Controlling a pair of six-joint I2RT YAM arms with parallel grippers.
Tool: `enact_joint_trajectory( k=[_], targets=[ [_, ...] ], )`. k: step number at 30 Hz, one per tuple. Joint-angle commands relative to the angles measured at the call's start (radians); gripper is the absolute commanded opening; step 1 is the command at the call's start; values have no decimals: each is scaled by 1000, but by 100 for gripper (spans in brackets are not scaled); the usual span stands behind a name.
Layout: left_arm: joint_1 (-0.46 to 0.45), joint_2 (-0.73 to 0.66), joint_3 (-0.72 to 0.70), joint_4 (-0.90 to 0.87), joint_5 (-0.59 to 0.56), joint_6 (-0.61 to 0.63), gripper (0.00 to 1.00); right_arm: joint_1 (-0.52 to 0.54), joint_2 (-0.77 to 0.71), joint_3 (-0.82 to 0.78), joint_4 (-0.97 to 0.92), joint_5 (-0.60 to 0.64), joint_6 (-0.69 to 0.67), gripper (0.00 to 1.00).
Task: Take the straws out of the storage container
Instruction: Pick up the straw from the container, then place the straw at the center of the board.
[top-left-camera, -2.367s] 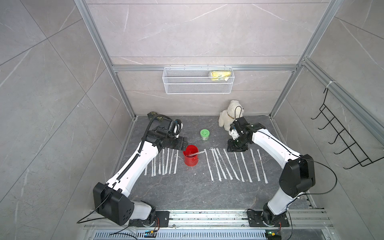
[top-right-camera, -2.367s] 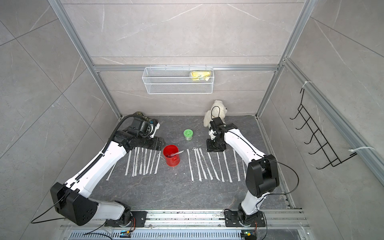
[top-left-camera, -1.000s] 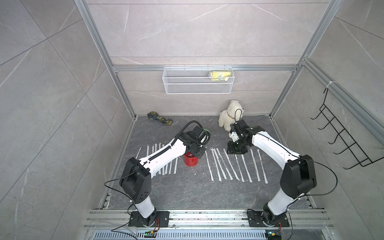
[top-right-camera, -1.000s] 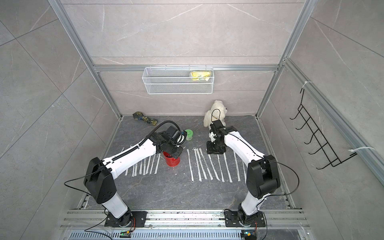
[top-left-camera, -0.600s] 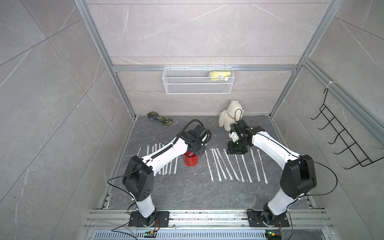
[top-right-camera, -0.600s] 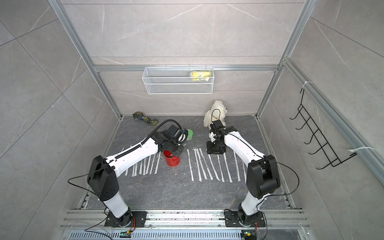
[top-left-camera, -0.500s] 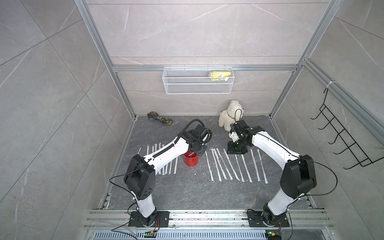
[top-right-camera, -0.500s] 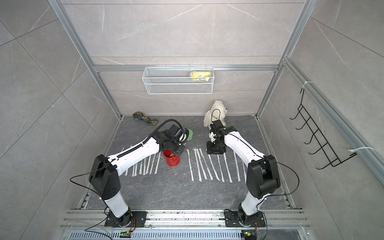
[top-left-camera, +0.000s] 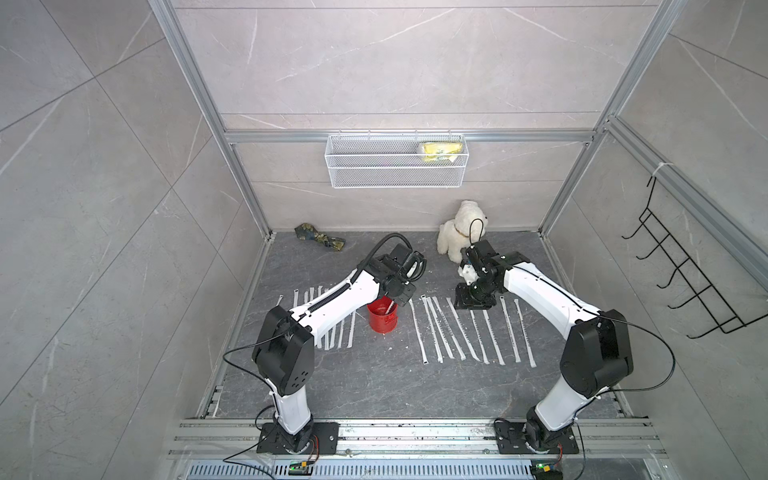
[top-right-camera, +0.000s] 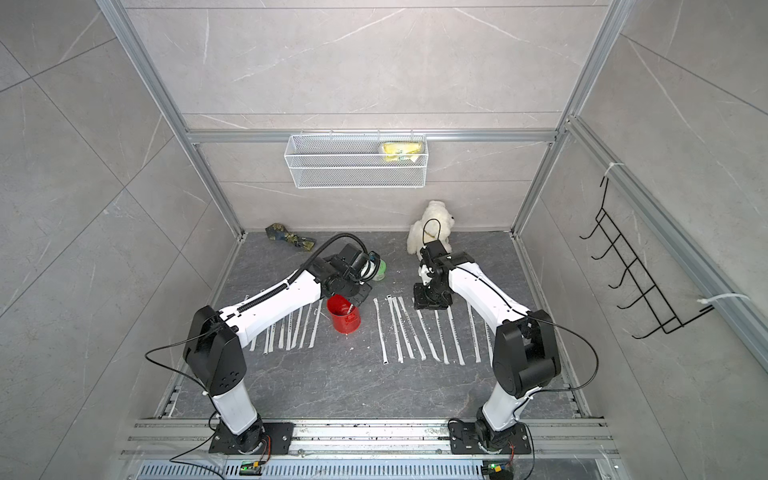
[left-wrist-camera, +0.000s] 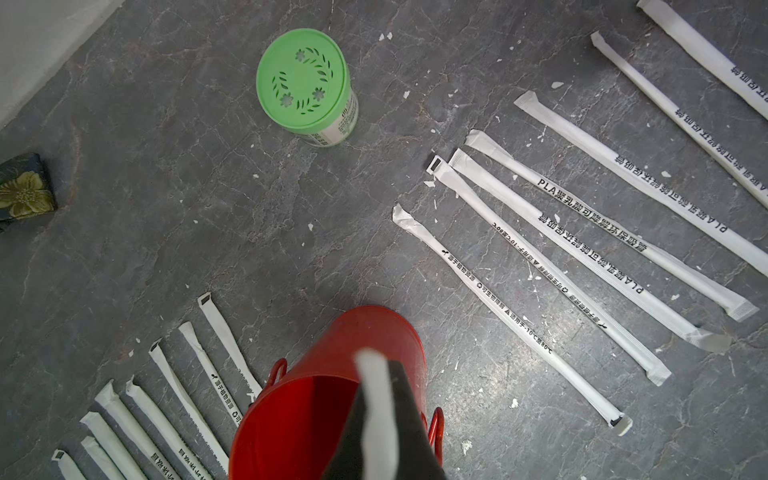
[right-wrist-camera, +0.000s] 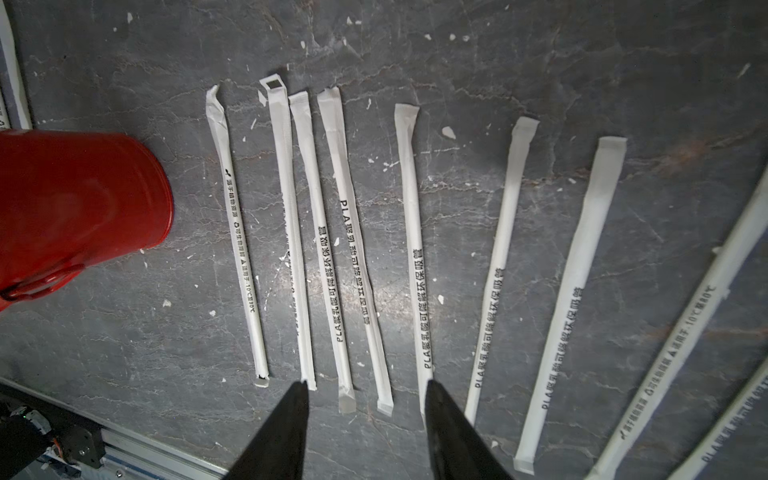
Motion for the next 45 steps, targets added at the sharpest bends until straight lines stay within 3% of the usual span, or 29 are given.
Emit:
enact_joint_trajectory(
  k=[1, 12, 25, 32, 38, 39, 40, 41, 45],
  targets=[
    [5, -9, 57, -33, -49, 33, 4, 4, -9, 29, -25, -2, -12, 49],
    [8, -107, 131, -132, -204, 61, 3, 2, -47, 39, -26, -8, -11, 49],
    [69, -156, 511, -318, -359, 84, 3, 3, -51, 58, -20, -26, -18, 49],
    [212, -145, 502, -433, -484, 31, 3, 3, -38, 87, -25, -40, -23, 49],
    [361, -148, 327, -455, -455, -50, 3, 5, -6, 123, -41, -58, -19, 51],
    [385, -146, 292, -450, -449, -59, 3, 5, -1, 128, -45, -62, -16, 53],
    [409, -145, 261, -441, -431, -69, 3, 5, 3, 132, -51, -62, -14, 68],
    [427, -145, 234, -428, -415, -75, 3, 5, 6, 136, -53, -62, -15, 98],
    [505, -126, 133, -362, -354, -98, 2, 5, 28, 162, -81, -48, -14, 100]
  ],
)
